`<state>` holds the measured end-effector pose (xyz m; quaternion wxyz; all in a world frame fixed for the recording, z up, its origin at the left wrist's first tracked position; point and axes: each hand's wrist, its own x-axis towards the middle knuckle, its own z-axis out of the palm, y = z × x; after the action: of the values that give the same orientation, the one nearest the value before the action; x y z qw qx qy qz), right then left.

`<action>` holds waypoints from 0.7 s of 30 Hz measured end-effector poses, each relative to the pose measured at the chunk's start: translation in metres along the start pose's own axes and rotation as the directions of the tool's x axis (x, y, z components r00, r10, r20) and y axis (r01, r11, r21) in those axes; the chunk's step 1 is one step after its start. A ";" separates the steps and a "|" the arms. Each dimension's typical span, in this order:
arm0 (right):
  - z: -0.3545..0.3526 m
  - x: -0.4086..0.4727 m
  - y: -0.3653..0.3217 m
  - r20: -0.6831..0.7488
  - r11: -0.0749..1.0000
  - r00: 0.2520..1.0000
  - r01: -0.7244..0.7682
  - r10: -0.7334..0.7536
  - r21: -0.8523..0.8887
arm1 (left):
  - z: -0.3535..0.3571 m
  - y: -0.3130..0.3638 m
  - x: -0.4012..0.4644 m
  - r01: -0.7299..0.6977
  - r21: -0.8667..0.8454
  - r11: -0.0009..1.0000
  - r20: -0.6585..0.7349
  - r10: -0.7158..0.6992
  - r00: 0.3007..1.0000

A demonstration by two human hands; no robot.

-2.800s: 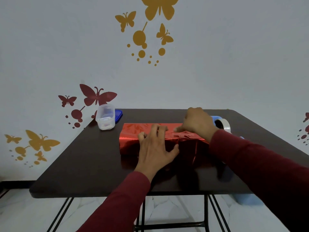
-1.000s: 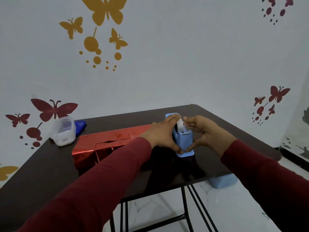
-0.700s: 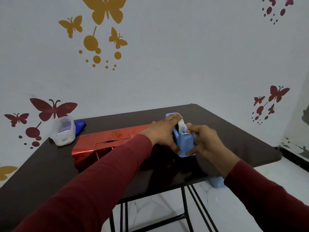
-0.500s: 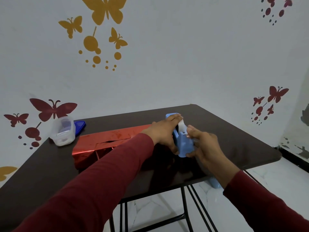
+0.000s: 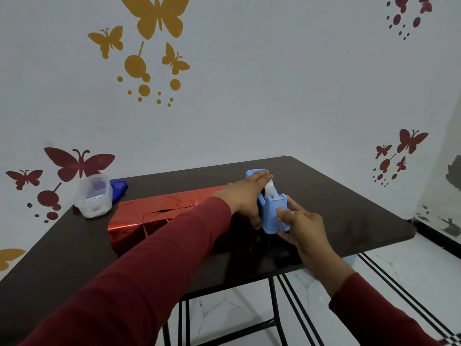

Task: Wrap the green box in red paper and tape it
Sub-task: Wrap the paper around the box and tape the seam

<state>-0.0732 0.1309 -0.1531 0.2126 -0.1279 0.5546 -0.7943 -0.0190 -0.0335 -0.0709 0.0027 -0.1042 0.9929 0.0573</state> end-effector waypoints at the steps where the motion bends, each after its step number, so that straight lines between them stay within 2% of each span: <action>1: 0.000 0.002 0.002 -0.004 1.000 1.000 -0.004 0.004 -0.014 | 0.001 0.000 0.000 -0.002 -0.004 1.000 0.002 0.002 1.000; 8: 0.000 0.010 0.003 -0.076 0.998 0.996 -0.058 0.055 -0.028 | -0.002 -0.003 -0.006 -0.060 -0.057 0.997 0.003 0.060 0.998; 14: -0.002 0.011 -0.006 -0.084 0.993 0.993 -0.092 0.086 -0.067 | -0.010 0.002 -0.019 -0.174 -0.107 0.979 -0.183 0.153 0.971; 17: -0.003 0.009 -0.005 -0.147 0.975 0.989 -0.058 0.026 -0.216 | -0.021 0.011 -0.031 -0.198 -0.108 0.974 -0.238 0.168 0.957; 19: -0.007 0.005 -0.003 -0.085 0.953 0.996 -0.031 0.005 -0.301 | -0.025 0.013 -0.037 -0.199 -0.111 0.974 -0.252 0.166 0.953; 21: -0.016 0.000 -0.001 0.030 0.969 0.999 -0.018 0.026 -0.248 | -0.025 0.013 -0.042 -0.201 -0.145 0.969 -0.266 0.157 0.951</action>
<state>-0.0804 0.1439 -0.1577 0.2129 -0.1604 0.6472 -0.7142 0.0196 -0.0147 -0.0441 -0.1381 -0.0197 0.9819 0.1284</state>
